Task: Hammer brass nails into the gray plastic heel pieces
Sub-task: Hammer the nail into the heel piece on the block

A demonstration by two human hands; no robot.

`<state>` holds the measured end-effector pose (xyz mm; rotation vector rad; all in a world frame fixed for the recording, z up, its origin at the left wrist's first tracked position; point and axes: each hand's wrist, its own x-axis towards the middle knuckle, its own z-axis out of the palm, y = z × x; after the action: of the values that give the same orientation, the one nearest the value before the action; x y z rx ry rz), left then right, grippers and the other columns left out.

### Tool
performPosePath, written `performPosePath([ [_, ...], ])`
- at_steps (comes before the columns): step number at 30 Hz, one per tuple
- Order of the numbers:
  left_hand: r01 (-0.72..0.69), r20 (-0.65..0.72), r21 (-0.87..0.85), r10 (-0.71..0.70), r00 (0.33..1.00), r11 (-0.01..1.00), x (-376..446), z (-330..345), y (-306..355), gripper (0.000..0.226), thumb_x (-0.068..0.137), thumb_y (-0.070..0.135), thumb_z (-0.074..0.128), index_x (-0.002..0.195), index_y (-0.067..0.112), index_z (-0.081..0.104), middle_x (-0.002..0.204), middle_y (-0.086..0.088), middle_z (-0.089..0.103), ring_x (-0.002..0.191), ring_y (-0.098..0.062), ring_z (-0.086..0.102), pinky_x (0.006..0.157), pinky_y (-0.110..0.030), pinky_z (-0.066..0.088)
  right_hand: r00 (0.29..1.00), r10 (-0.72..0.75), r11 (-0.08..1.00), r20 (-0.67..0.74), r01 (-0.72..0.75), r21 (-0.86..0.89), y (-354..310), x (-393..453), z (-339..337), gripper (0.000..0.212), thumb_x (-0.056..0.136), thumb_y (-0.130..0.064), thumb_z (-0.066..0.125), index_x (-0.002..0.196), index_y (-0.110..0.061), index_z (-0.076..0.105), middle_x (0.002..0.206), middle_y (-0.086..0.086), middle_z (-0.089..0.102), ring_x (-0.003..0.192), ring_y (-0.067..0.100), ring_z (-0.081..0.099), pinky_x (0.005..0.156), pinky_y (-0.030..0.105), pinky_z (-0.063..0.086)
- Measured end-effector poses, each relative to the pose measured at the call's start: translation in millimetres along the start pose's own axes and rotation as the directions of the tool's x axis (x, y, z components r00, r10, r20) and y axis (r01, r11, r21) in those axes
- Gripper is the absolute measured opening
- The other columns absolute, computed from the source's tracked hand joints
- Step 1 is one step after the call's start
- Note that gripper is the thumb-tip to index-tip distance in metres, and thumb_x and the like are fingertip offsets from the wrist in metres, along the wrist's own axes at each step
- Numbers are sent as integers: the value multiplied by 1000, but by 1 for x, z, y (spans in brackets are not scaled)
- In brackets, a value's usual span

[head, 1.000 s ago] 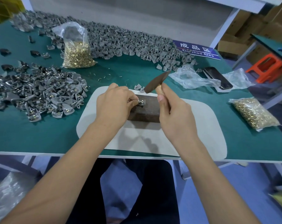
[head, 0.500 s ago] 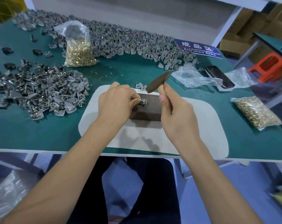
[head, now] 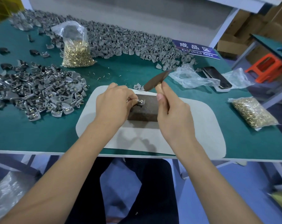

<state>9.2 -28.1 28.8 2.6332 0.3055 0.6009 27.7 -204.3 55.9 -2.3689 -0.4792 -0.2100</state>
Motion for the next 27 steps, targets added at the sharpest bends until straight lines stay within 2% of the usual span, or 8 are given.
performPosePath([
  [4, 0, -3, 3, 0, 1000, 1000, 1, -1, 0, 7, 94, 39, 69, 94, 36, 76, 93, 12, 67, 96, -19, 50, 62, -31, 32, 991, 9, 998, 135, -1, -58, 6, 3, 2, 36, 110, -36, 39, 142, -36, 54, 105, 4, 73, 95, 37, 62, 79, 47, 53],
  [8, 1, 3, -1, -1, 1000, 1000, 1, 0, -1, 7, 94, 40, 69, 93, 36, 76, 95, 12, 68, 97, -19, 50, 64, -32, 35, 999, 29, 998, -22, -27, 64, 7, -2, 5, 38, 109, -36, 41, 146, -36, 52, 105, 1, 75, 92, 31, 65, 77, 43, 53],
  [11, 6, 5, 0, -6, 1000, 1000, 1, 0, -1, 8, 94, 41, 70, 94, 36, 75, 95, 13, 68, 97, -18, 50, 65, -32, 38, 995, 28, 999, 94, -26, -21, 10, -4, 6, 39, 109, -39, 40, 147, -39, 51, 107, 2, 74, 96, 33, 64, 80, 44, 54],
  [15, 1, -1, -9, -1, 1000, 1000, 0, 0, -2, 7, 94, 39, 70, 94, 35, 75, 93, 13, 67, 95, -17, 49, 65, -32, 36, 993, 46, 990, -109, -31, 137, 5, -7, 5, 40, 110, -36, 44, 148, -35, 53, 125, -6, 72, 110, 17, 63, 87, 31, 51],
  [18, 4, -9, 12, -4, 1000, 1000, 0, 0, -2, 6, 95, 38, 69, 95, 36, 75, 93, 13, 66, 98, -19, 50, 65, -32, 36, 997, 11, 1000, 80, -9, -29, 5, -4, 4, 39, 109, -38, 42, 147, -38, 52, 125, -1, 72, 111, 29, 63, 86, 41, 54],
  [22, 2, -5, 14, -2, 1000, 1000, -1, -1, 0, 9, 96, 39, 68, 95, 35, 76, 95, 12, 67, 101, -20, 52, 65, -32, 36, 992, 52, 995, -115, -42, 85, 4, -2, -1, 40, 109, -38, 43, 148, -37, 51, 120, -1, 75, 105, 27, 66, 83, 41, 54],
  [26, 1, -1, 18, -1, 1000, 1000, 0, -2, 0, 8, 95, 39, 68, 96, 36, 76, 95, 11, 68, 100, -20, 52, 66, -33, 38, 990, 4, 996, 140, 9, -92, 7, 2, 0, 39, 109, -36, 40, 147, -37, 51, 123, 5, 72, 109, 37, 63, 87, 47, 54],
  [27, 3, 3, 15, -3, 1000, 1000, 0, -2, 0, 8, 95, 39, 69, 96, 36, 76, 95, 12, 68, 100, -20, 51, 66, -33, 38, 991, 10, 997, 132, 0, -81, 7, 3, -3, 38, 109, -37, 40, 146, -37, 52, 123, 3, 72, 109, 36, 63, 87, 47, 54],
])
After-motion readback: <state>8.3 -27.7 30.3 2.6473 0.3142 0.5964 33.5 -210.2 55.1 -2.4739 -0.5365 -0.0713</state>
